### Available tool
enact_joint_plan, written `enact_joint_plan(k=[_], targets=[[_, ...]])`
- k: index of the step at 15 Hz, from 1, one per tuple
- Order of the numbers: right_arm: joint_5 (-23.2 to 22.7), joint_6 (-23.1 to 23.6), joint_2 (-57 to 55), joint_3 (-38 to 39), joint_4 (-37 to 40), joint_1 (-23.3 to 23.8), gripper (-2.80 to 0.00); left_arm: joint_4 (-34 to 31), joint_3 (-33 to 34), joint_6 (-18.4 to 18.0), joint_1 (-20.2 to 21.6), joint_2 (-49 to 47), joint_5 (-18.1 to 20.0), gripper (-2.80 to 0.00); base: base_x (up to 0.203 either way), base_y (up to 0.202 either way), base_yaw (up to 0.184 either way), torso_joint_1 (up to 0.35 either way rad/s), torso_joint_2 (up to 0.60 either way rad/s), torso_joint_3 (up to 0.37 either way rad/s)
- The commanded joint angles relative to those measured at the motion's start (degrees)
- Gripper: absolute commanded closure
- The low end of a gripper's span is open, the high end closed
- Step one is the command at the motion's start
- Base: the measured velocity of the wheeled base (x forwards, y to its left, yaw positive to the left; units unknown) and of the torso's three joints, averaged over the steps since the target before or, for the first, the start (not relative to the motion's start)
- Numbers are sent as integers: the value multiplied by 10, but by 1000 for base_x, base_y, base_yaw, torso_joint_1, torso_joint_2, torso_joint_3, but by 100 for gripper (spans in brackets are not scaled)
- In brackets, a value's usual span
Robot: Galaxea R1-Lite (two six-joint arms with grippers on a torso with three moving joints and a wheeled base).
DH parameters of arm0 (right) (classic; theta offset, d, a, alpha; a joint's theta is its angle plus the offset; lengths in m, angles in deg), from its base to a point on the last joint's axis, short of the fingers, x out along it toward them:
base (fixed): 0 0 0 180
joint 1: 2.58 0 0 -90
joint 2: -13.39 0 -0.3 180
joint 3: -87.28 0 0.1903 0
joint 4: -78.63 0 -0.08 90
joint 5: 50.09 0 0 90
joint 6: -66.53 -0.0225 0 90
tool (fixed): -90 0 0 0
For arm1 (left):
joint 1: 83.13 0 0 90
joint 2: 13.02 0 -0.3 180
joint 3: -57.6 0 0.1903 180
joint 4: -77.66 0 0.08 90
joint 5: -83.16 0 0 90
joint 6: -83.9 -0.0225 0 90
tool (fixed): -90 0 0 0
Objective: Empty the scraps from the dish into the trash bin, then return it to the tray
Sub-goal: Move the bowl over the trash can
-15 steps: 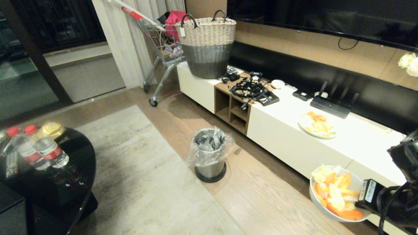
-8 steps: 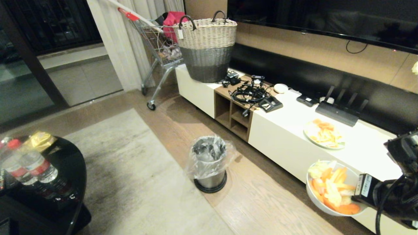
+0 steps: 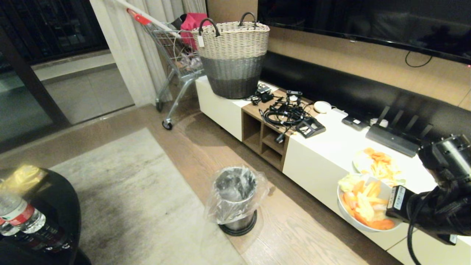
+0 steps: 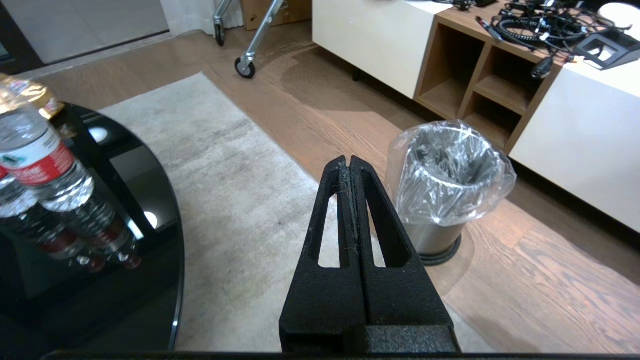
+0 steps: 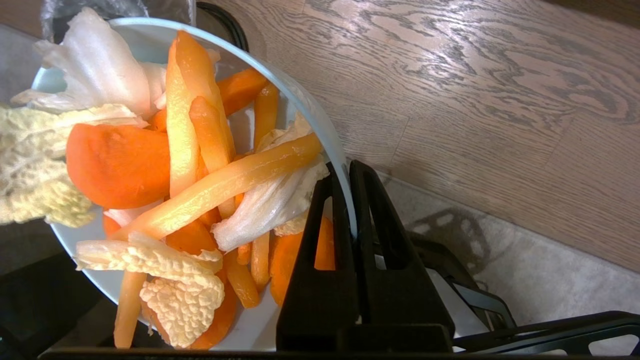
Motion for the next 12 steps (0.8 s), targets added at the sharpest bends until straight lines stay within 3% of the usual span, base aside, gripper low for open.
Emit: enact_joint_plan(k=[1, 12], targets=[[0, -3, -6, -1, 2, -1, 0, 0, 0, 0, 0, 0, 0, 0, 0, 0, 0, 0, 0, 0], [1, 12, -4, 0, 4, -4, 0, 0, 0, 0, 0, 0, 1, 0, 0, 0, 0, 0, 0, 0]])
